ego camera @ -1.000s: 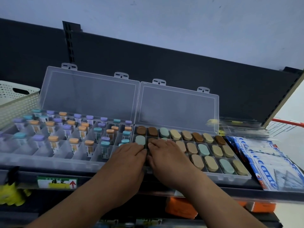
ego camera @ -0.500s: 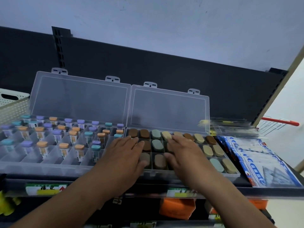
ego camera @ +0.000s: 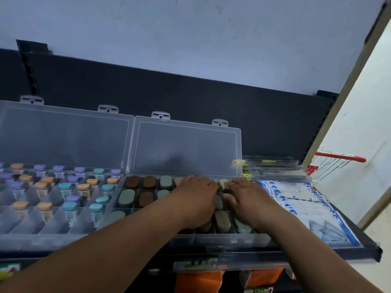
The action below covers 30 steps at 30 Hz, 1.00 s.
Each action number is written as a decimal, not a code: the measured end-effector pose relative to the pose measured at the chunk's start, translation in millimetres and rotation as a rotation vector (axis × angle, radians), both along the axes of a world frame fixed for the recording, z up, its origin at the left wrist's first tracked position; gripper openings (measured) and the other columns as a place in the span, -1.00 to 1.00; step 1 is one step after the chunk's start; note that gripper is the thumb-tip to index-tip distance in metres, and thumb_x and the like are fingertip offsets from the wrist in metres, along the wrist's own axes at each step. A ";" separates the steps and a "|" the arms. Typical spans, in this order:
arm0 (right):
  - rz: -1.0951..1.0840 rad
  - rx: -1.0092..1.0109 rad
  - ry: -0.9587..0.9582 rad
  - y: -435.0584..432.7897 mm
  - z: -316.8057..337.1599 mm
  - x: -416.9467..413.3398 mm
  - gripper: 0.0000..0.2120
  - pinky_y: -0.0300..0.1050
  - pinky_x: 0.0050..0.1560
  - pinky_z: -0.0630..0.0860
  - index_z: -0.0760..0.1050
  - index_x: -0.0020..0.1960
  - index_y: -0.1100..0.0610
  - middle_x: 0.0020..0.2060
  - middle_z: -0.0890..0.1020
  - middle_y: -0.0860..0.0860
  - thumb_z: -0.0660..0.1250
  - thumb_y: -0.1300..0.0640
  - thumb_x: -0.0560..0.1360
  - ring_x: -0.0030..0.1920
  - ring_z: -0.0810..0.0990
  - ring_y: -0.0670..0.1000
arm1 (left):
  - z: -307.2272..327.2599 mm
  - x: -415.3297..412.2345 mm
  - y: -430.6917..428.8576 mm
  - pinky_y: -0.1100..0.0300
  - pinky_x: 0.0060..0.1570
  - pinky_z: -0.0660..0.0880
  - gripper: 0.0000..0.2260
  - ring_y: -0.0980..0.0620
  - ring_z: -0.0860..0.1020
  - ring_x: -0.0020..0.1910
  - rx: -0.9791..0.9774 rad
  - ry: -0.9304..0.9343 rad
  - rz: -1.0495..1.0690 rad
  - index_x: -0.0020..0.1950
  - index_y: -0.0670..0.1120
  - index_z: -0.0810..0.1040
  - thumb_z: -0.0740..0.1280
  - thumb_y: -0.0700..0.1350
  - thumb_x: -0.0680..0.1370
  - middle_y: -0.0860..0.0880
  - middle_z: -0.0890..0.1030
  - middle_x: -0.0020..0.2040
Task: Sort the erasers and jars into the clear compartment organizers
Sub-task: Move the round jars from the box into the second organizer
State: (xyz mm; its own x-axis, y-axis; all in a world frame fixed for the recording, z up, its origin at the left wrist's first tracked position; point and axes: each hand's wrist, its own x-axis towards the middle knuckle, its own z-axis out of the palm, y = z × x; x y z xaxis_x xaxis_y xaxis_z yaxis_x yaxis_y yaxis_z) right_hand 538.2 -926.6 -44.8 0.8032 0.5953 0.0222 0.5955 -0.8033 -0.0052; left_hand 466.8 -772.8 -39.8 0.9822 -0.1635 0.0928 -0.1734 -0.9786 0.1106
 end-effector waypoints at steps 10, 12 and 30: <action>0.087 0.026 0.049 -8.7 -14.1 17.1 -0.63 -0.04 0.34 0.22 0.44 0.24 0.09 0.28 0.47 0.03 0.04 -0.10 0.62 0.33 0.34 0.05 | -17.7 29.2 -5.9 0.05 0.30 0.28 -0.65 -0.04 0.40 0.21 -0.052 0.090 0.022 0.27 -0.07 0.40 0.08 0.07 0.59 -0.04 0.44 0.23; 0.097 0.047 0.060 -9.9 -12.9 17.7 -0.64 -0.05 0.31 0.24 0.44 0.20 0.09 0.24 0.49 0.03 0.04 -0.10 0.62 0.30 0.37 0.05 | -16.6 28.2 -2.8 0.03 0.31 0.31 -0.62 -0.01 0.39 0.24 -0.090 0.114 0.027 0.31 -0.03 0.37 0.10 0.11 0.56 -0.01 0.44 0.27; 0.004 0.077 0.109 -23.9 -10.3 24.3 -0.56 -0.02 0.40 0.25 0.37 0.37 0.09 0.39 0.39 0.01 0.03 -0.13 0.63 0.39 0.34 0.04 | -13.7 16.5 7.3 0.06 0.41 0.21 -0.55 -0.01 0.32 0.37 -0.085 0.117 0.142 0.44 -0.04 0.30 0.04 0.14 0.62 -0.03 0.38 0.39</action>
